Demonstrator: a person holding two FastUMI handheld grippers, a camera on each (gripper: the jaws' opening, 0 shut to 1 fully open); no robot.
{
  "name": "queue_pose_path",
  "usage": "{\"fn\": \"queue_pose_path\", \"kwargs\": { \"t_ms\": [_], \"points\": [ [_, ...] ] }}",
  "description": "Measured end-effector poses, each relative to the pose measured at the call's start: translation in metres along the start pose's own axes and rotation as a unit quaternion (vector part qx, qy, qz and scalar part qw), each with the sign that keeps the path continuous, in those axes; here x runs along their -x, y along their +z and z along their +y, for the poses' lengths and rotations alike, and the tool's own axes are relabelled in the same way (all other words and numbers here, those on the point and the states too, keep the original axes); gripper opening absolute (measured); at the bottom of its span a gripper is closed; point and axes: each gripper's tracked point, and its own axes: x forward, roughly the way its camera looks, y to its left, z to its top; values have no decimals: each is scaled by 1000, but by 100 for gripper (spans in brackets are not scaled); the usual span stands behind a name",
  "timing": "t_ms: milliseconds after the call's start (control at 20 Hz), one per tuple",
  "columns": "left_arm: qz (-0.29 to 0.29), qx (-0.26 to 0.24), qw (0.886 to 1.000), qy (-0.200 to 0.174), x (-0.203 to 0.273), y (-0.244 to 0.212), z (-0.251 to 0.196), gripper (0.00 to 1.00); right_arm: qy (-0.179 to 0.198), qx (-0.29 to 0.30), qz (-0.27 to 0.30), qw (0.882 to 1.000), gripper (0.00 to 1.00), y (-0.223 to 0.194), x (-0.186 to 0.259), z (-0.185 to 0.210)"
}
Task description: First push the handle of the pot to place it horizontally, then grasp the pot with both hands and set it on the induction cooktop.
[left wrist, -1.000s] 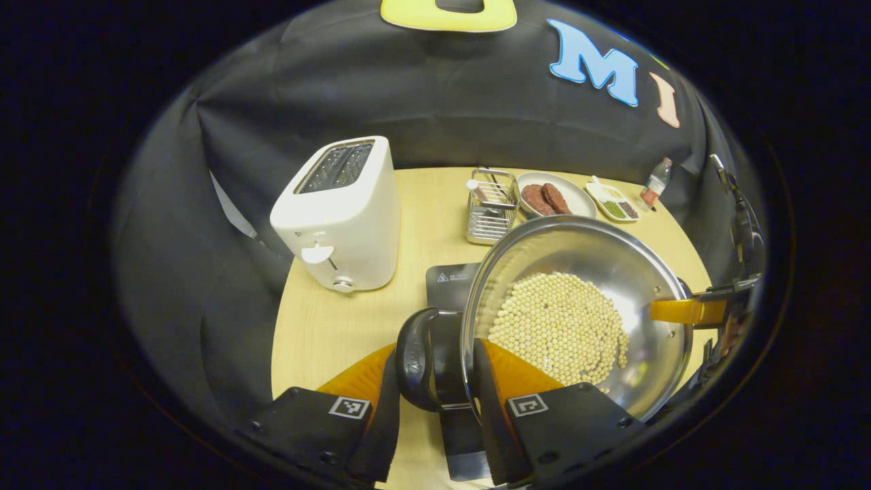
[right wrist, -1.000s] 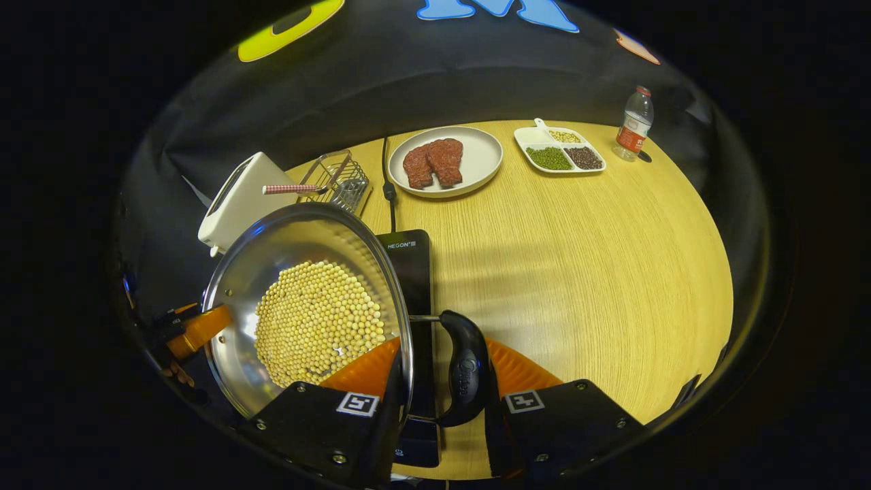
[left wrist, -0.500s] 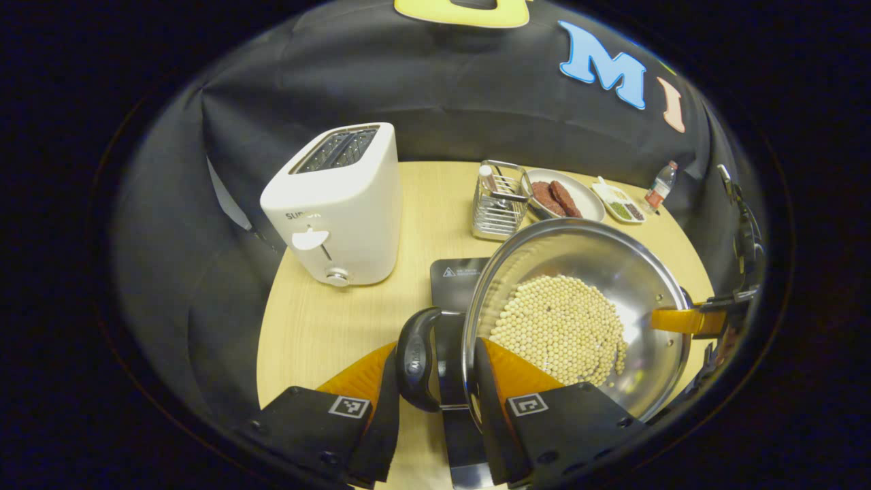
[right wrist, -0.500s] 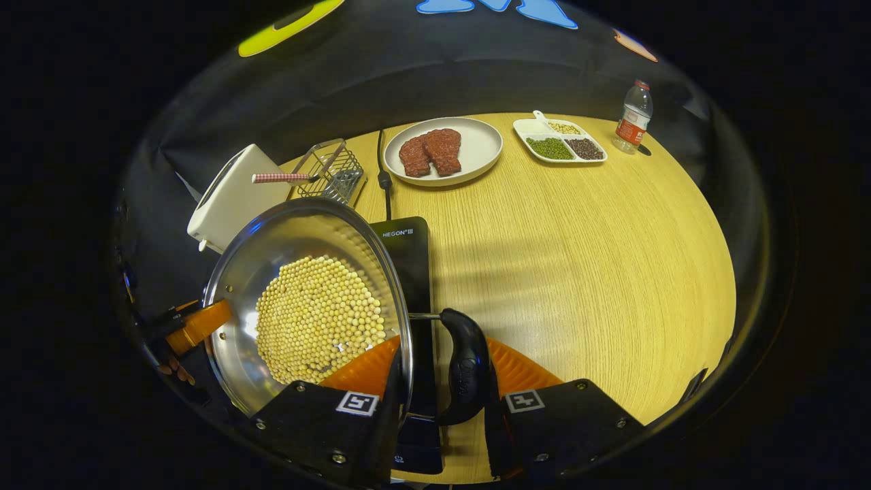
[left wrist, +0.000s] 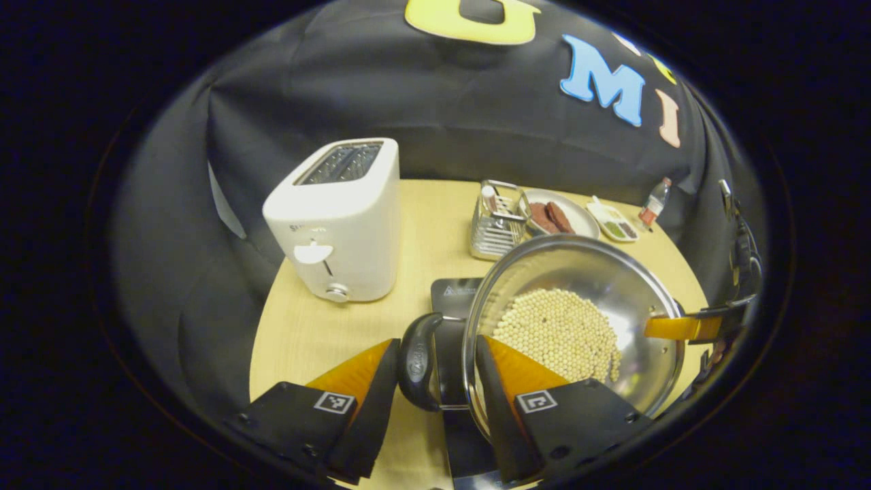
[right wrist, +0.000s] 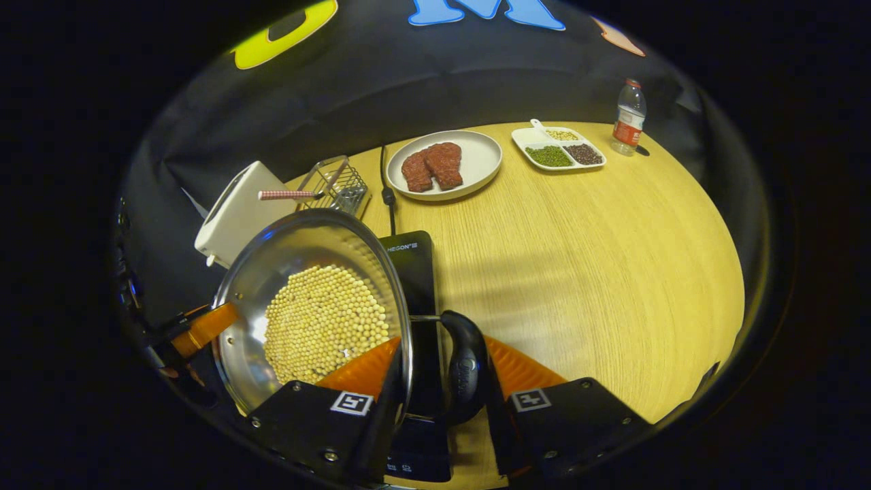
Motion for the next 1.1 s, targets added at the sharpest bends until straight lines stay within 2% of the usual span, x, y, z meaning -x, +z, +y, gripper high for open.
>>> {"fn": "queue_pose_path", "kwargs": {
  "t_ms": [50, 100, 150, 200, 250, 350, 500, 600, 700, 900, 1100],
  "points": [
    [-13, 12, 1000, 5, 7, 6, 1, 77, 0, 11, -22, 1000, 66, 11, 5, -3],
    [-27, 21, 999, 15, 18, 14, 3, 80, 1, 25, -46, 999, 63, 22, 11, -7],
    [-42, 25, 998, 27, 29, 19, 6, 81, -1, 38, -64, 997, 77, 31, 16, -10],
    [-60, 27, 997, 37, 41, 26, 6, 83, 1, 50, -81, 995, 84, 41, 27, -11],
    [-83, 28, 995, 45, 56, 37, 0, 85, 2, 59, -101, 993, 99, 50, 39, -13],
    [-133, 35, 989, 58, 87, 63, -21, 92, 5, 70, -148, 987, 98, 73, 66, -16],
    [-221, 29, 974, 42, 135, 105, -92, 90, 29, 76, -219, 972, 98, 101, 119, -15],
    [-259, 16, 965, 39, 159, 121, -146, 91, 38, 89, -266, 959, 98, 122, 164, -24],
    [-283, 6, 958, 40, 186, 141, -195, 89, 42, 91, -302, 948, 98, 137, 207, -39],
    [-335, -3, 942, 14, 240, 168, -297, 90, 40, 79, -360, 929, 98, 165, 287, -81],
    [-366, -16, 930, 11, 270, 178, -357, 92, 31, 67, -401, 913, 98, 185, 351, -134]
  ]
}}
